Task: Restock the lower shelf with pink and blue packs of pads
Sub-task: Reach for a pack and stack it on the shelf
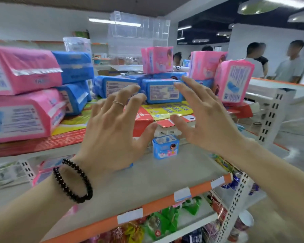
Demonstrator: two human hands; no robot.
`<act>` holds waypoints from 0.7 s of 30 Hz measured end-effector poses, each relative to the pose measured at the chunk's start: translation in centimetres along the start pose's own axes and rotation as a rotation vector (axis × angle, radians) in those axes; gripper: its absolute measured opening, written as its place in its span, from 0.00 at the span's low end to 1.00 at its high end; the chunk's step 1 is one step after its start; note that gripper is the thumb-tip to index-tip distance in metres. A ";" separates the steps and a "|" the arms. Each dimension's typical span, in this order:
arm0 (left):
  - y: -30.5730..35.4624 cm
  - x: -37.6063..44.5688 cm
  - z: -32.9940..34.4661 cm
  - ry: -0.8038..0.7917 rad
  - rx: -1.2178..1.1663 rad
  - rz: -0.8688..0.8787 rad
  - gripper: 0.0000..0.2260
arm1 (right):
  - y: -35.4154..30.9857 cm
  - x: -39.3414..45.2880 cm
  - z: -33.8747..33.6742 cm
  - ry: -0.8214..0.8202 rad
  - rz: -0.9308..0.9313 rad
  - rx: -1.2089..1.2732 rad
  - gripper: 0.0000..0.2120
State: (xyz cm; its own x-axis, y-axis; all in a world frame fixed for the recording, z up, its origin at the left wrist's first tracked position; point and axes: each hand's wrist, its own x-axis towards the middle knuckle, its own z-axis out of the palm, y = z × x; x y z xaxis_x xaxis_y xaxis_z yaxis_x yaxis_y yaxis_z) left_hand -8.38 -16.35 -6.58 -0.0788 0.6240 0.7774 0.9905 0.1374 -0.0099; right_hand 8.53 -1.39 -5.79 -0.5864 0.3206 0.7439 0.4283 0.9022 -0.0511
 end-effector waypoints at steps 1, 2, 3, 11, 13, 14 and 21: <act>0.0 0.3 0.1 0.013 0.006 0.005 0.26 | 0.5 0.7 0.1 -0.002 -0.012 0.006 0.35; 0.1 0.7 0.2 0.020 0.017 0.008 0.26 | 1.0 1.3 0.2 0.000 -0.026 0.010 0.35; 0.2 1.1 0.5 0.013 0.033 0.005 0.26 | 1.5 1.9 0.3 0.000 -0.037 0.012 0.35; 2.3 5.4 2.3 -0.047 0.149 -0.046 0.26 | 7.7 7.1 2.3 -0.128 -0.061 0.004 0.35; 3.2 6.3 2.8 -0.041 0.183 -0.036 0.25 | 9.1 8.8 3.3 -0.205 -0.038 -0.042 0.34; 3.7 6.9 3.1 -0.046 0.195 -0.035 0.25 | 9.7 9.6 3.9 -0.238 -0.038 -0.067 0.35; 3.4 9.5 5.6 -0.103 0.227 -0.083 0.25 | 12.8 15.3 7.7 -0.459 -0.092 -0.120 0.39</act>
State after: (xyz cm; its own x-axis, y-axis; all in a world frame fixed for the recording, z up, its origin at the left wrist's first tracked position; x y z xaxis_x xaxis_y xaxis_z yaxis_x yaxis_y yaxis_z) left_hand -6.39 -5.63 -2.74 -0.1812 0.6769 0.7134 0.9305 0.3529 -0.0985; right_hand -0.28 17.32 -0.17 -0.8568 0.3596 0.3695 0.4210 0.9017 0.0984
